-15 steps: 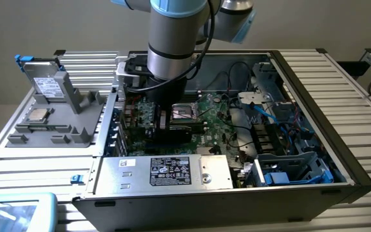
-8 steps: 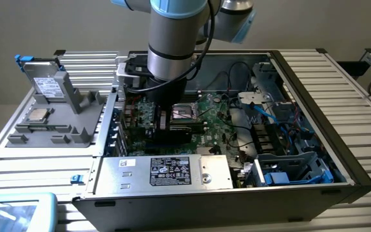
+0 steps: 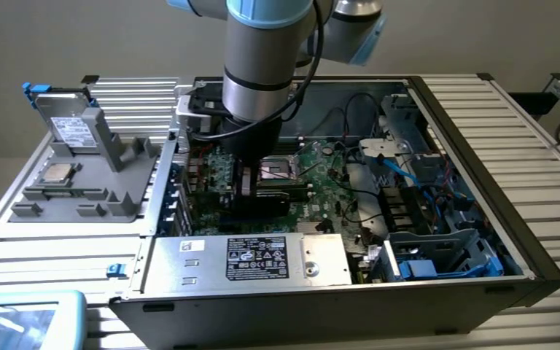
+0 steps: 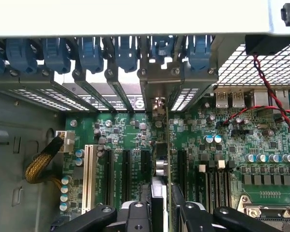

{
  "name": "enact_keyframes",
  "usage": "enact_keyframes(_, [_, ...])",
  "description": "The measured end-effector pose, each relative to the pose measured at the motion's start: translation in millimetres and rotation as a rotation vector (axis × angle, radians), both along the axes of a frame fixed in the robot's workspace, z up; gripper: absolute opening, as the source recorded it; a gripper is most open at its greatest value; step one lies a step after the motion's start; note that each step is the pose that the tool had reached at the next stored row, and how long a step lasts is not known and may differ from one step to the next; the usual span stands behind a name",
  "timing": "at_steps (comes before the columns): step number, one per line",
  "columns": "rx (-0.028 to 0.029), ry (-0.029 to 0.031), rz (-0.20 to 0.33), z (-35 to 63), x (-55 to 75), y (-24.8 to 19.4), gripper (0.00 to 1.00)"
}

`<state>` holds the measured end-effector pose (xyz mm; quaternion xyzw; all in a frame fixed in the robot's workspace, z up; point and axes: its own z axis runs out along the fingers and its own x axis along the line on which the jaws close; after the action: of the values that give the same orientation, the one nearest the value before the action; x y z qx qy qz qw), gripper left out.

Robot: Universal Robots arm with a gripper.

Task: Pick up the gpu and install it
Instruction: 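Insert the gpu into the slot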

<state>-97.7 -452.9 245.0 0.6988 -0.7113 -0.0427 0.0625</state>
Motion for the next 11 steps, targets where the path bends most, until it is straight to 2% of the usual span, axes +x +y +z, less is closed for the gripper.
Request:
enact_keyframes(8, [0.0005,-0.0003,0.000,-0.3,0.0,0.1,0.27])
enact_keyframes(10, [0.0005,-0.0021,0.000,-0.3,-0.5,0.1,0.27])
enact_keyframes(11, [0.0004,-0.0051,0.000,-0.3,-0.9,0.1,0.27])
